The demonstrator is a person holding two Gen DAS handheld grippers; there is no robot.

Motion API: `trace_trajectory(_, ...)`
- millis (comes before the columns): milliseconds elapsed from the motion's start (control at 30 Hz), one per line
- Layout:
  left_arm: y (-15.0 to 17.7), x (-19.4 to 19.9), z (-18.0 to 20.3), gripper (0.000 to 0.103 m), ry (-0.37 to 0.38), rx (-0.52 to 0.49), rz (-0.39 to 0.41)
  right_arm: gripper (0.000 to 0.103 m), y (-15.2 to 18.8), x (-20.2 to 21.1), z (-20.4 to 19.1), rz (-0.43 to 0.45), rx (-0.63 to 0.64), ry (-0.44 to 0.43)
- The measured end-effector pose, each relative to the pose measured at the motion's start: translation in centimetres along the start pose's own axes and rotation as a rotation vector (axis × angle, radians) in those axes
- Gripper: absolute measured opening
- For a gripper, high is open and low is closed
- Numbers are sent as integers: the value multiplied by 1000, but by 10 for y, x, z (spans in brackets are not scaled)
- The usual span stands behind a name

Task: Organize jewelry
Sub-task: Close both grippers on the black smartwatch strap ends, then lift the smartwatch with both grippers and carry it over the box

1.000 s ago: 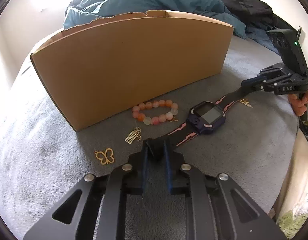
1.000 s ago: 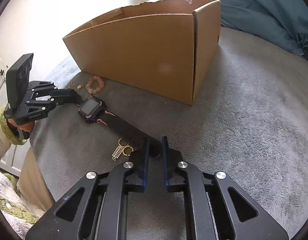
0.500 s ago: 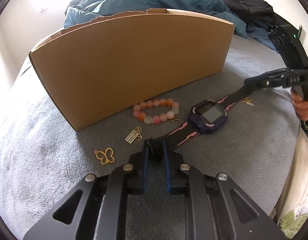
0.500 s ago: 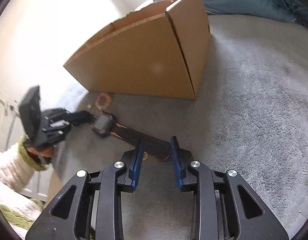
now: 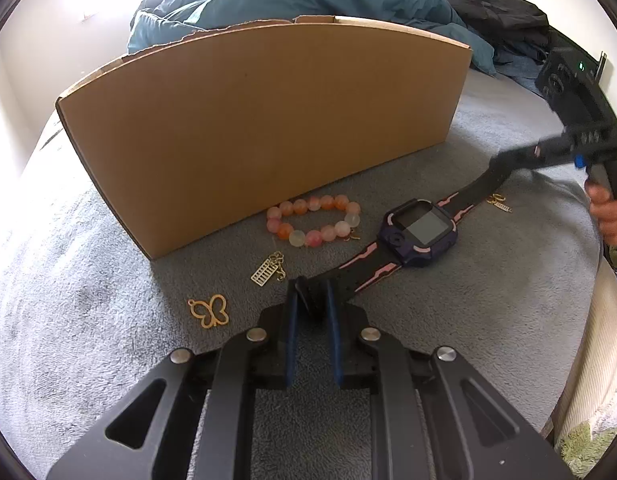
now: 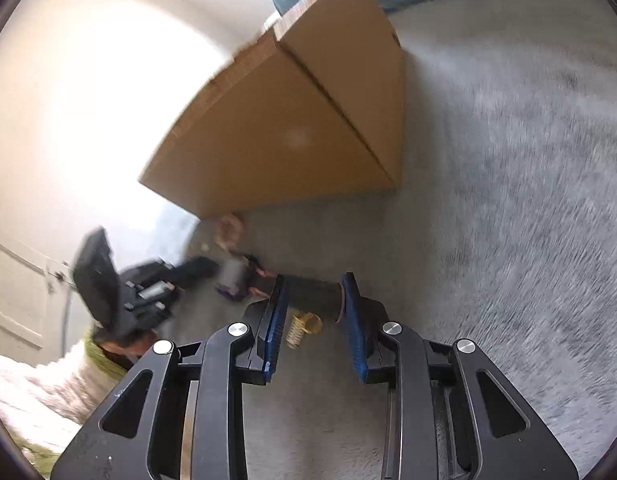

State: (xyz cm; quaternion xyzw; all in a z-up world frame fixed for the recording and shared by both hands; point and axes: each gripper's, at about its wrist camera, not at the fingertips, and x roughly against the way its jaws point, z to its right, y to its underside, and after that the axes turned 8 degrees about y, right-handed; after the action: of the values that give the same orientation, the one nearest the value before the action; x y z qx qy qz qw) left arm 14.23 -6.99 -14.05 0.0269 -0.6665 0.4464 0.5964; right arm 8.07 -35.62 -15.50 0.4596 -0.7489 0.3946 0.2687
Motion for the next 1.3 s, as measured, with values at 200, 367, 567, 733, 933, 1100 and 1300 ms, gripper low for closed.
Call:
trace_trajectory(200, 0, -1, -1, 13, 1, 0, 0, 29, 4, -3, -6, 11, -28, -9)
trace_trajectory(367, 1, -3, 0, 13, 4, 2, 1, 24, 5, -1, -12, 35, 23, 52)
trace_trajectory(567, 1, -4, -1, 13, 4, 0, 3, 9, 4, 2, -20, 61, 113, 139)
trace_trajectory(733, 2, -3, 1, 12, -5, -14, 9, 5, 10, 0, -42, 82, 305, 308)
trace_trajectory(933, 2, 6, 18, 7, -75, -81, 41, 3, 20, 3, -73, 135, 528, 475)
trace_trajectory(1100, 0, 20, 30, 6, -101, -113, 65, 2, 25, 20, -87, 177, 590, 507)
trace_trajectory(1300, -1, 44, 42, 5, -115, -117, 106, 2, 34, 39, -105, 219, 620, 536)
